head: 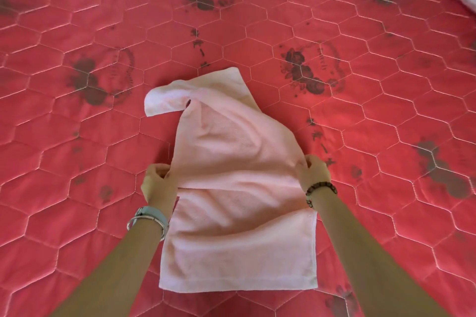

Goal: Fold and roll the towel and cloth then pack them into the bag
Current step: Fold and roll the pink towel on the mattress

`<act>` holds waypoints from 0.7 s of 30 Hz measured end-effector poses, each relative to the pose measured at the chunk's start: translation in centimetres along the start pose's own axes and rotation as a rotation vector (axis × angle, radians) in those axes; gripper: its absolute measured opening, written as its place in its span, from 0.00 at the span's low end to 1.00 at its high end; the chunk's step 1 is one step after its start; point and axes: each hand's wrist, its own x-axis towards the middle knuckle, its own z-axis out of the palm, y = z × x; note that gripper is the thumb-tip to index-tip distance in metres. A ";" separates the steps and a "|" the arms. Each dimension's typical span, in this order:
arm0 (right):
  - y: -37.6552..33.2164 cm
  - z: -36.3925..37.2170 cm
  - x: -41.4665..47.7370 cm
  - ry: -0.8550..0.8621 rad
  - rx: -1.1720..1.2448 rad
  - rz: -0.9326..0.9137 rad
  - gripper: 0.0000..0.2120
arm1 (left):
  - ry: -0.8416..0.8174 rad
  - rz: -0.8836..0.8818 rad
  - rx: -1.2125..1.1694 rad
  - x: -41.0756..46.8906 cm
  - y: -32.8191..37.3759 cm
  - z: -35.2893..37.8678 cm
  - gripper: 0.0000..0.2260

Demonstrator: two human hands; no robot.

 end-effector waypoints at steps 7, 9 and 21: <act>-1.8 -0.2 1.1 -0.028 -0.028 -0.055 0.20 | -0.151 0.105 0.060 1.9 2.9 0.6 0.10; -2.0 -0.7 0.9 0.026 -0.026 -0.048 0.20 | -0.122 0.099 0.072 1.6 3.5 0.1 0.11; -1.6 -4.6 -3.9 0.097 0.161 -0.064 0.14 | -0.074 0.006 -0.089 -1.3 3.3 -5.1 0.08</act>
